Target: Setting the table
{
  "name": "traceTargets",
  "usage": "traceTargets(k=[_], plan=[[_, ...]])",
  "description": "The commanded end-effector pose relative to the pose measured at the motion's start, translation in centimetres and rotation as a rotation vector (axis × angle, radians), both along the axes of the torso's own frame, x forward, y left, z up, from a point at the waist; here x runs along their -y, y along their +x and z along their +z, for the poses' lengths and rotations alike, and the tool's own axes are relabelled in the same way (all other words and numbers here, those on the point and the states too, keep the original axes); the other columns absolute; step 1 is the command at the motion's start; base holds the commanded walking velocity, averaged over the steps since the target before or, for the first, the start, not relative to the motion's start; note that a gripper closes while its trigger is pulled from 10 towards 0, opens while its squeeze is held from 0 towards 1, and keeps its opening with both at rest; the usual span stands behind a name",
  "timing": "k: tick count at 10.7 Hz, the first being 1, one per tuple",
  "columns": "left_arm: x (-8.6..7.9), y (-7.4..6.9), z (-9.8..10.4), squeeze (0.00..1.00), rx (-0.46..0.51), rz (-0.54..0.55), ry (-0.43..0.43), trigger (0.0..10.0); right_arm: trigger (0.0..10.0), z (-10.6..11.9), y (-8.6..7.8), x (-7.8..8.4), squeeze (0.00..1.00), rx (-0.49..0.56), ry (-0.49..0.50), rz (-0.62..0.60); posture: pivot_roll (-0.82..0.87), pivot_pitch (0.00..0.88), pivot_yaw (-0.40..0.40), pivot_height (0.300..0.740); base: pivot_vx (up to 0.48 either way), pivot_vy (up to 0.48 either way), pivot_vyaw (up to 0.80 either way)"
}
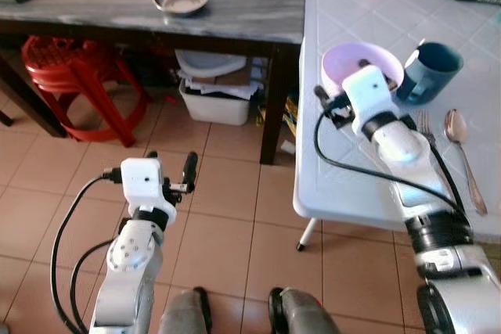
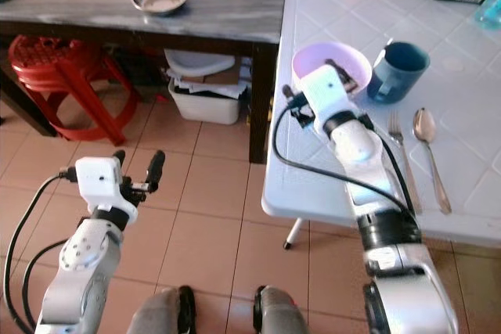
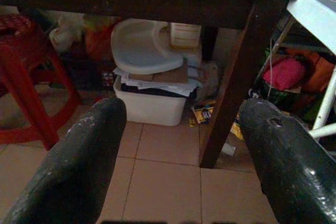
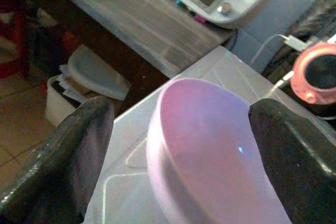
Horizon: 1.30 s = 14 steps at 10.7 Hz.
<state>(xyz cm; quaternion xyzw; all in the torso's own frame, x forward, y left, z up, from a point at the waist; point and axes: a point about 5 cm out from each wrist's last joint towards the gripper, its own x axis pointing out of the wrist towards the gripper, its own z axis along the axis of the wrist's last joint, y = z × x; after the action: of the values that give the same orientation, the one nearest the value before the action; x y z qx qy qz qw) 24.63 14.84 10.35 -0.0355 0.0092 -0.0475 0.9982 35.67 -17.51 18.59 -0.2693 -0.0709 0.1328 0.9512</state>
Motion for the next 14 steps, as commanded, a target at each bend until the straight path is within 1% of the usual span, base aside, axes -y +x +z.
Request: traceTargets(k=[1,3,8,10,14], plan=[[-0.2,-0.1,0.0,0.00,-0.008,0.008,0.009,10.0,10.0,-0.1,0.2,0.0,0.00,-0.022,-0.030,0.018,0.00,0.192,0.023,0.740,0.000,0.000,0.00],[-0.3,-0.2,0.0,0.00,-0.013,0.012,0.012,10.0,10.0,-0.1,0.5,-0.3,0.00,-0.041,-0.047,0.065,-0.01,0.194,0.022,0.740,0.000,0.000,0.00],[-0.1,0.0,0.0,0.00,-0.014,0.010,0.011,10.0,10.0,0.0,0.7,-0.1,0.00,-0.035,-0.064,0.061,-0.01,0.196,0.022,0.740,0.000,0.000,0.00],[0.0,-0.1,-0.1,0.00,-0.017,0.009,0.009,10.0,10.0,-0.3,0.6,0.1,0.00,-0.059,-0.076,0.060,-0.02,0.199,0.021,0.740,0.000,0.000,0.00],[-0.2,-0.2,-0.3,0.00,-0.023,0.021,0.021,10.0,10.0,-2.0,0.5,0.5,0.00,-0.152,-0.119,0.042,-0.02,0.201,0.021,0.740,0.000,0.000,0.00]])
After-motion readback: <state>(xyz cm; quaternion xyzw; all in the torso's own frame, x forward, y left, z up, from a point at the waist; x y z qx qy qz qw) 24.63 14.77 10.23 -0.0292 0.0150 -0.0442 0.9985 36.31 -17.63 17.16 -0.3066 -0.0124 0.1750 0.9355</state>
